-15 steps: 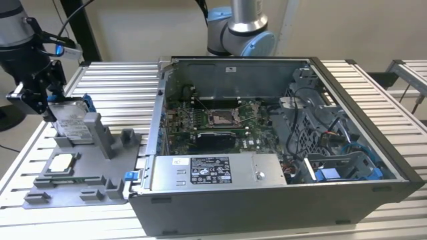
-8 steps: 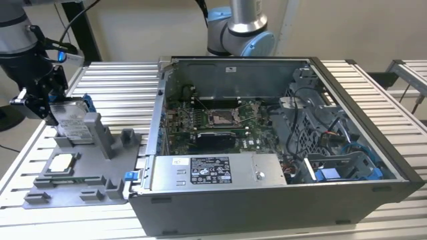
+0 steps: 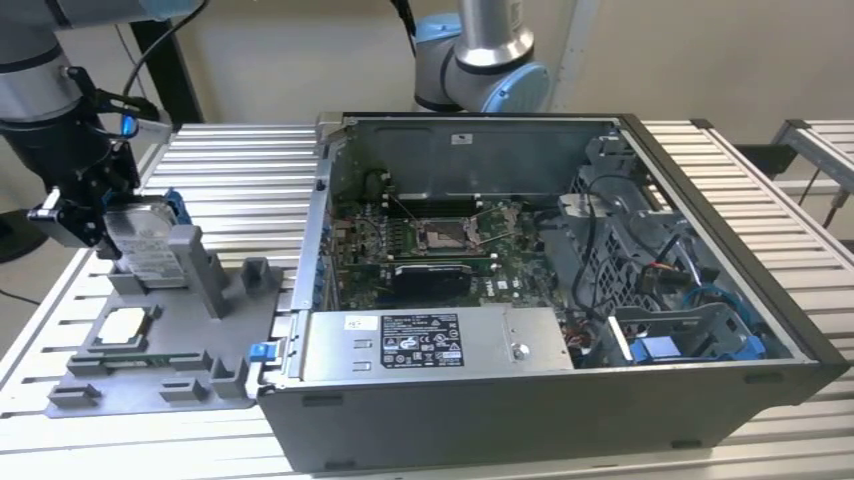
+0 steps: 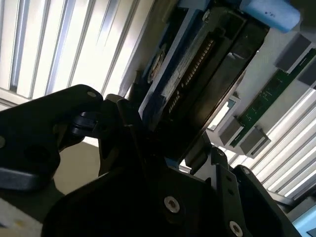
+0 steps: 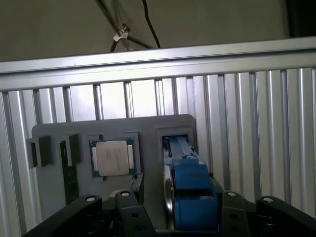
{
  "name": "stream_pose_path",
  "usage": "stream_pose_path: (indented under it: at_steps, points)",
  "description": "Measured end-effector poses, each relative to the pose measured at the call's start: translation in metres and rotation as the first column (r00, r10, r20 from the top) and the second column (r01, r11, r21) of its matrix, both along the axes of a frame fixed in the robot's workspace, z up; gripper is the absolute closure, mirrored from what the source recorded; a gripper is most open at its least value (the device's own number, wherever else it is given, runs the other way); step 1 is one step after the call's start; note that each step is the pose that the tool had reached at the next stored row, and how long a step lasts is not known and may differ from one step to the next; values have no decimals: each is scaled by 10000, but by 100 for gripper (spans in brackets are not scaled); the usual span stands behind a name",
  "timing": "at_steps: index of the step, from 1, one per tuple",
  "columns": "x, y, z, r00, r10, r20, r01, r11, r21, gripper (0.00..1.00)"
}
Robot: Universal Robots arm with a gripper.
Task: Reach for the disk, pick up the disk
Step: 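Pick up the disk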
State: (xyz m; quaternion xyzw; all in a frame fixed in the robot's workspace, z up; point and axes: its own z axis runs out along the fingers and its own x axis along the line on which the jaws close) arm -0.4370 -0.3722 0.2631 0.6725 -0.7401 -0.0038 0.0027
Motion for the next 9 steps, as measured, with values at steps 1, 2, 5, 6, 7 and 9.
stream_pose_path:
  at_steps: [1,2,5,6,7,9]
  points:
    - [0,0,0,10000,0,-2,0,10000,-1,0]
    - [0,0,0,10000,0,-3,0,10000,-1,0]
    - [0,0,-2,10000,0,-1,0,10000,0,100]
    - [0,0,-2,10000,0,-2,0,10000,0,100]
    - [0,0,-3,10000,0,-2,0,10000,0,100]
    - [0,0,-3,10000,0,-2,0,10000,-2,100]
